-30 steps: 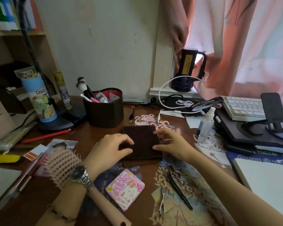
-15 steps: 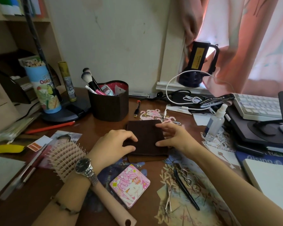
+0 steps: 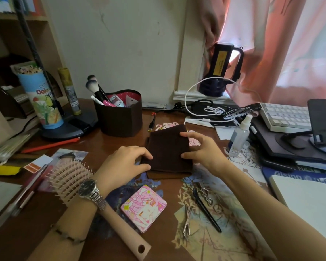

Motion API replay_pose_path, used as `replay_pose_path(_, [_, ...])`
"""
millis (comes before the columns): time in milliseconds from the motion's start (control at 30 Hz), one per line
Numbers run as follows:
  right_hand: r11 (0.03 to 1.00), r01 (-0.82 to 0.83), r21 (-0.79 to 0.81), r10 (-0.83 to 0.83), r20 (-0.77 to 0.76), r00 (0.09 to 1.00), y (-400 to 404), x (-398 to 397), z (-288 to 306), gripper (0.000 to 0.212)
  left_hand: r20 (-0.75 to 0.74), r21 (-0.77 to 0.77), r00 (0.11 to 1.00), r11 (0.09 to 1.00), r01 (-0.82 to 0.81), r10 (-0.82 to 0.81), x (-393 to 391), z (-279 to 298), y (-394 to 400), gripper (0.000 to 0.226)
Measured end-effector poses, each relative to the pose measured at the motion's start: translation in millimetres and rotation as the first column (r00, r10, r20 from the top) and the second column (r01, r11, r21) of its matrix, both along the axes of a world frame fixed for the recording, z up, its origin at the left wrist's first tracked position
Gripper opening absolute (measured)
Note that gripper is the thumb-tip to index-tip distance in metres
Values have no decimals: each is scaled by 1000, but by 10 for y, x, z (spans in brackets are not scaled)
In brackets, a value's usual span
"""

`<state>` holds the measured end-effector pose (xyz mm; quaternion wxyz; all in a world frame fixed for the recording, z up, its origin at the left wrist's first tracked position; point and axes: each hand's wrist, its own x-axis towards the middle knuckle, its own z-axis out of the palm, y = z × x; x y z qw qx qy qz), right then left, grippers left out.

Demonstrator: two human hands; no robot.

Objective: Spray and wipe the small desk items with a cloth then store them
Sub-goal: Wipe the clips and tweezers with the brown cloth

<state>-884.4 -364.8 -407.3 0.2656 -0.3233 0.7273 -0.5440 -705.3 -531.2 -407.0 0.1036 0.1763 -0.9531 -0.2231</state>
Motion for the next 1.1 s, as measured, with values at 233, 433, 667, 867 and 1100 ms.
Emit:
replay_pose_path(233, [984,104,-148,-104,7,995,320,-69,125,65,-10,15,999,999,48,-48,5,38,85,21])
replay_pose_path(433, [961,155,-230,-147,48,988,756,-55,385,64,-46,33,988,988,152,-150,-28,117,301,21])
replay_pose_path(667, [951,186,-248,-193,-4,981,1317,-4,500,63,44,-16,961,961,274,-273,-134,143,610,25])
replay_pose_path(867, [967,172,-186,-174,4,985,1620,55,497,61,46,-1,936,937,349,-349,-228,164,833,22])
replay_pose_path(1100, [974,178,-142,-174,42,984,1750,69,311,61,111,33,905,912,410,-411,-300,123,949,22])
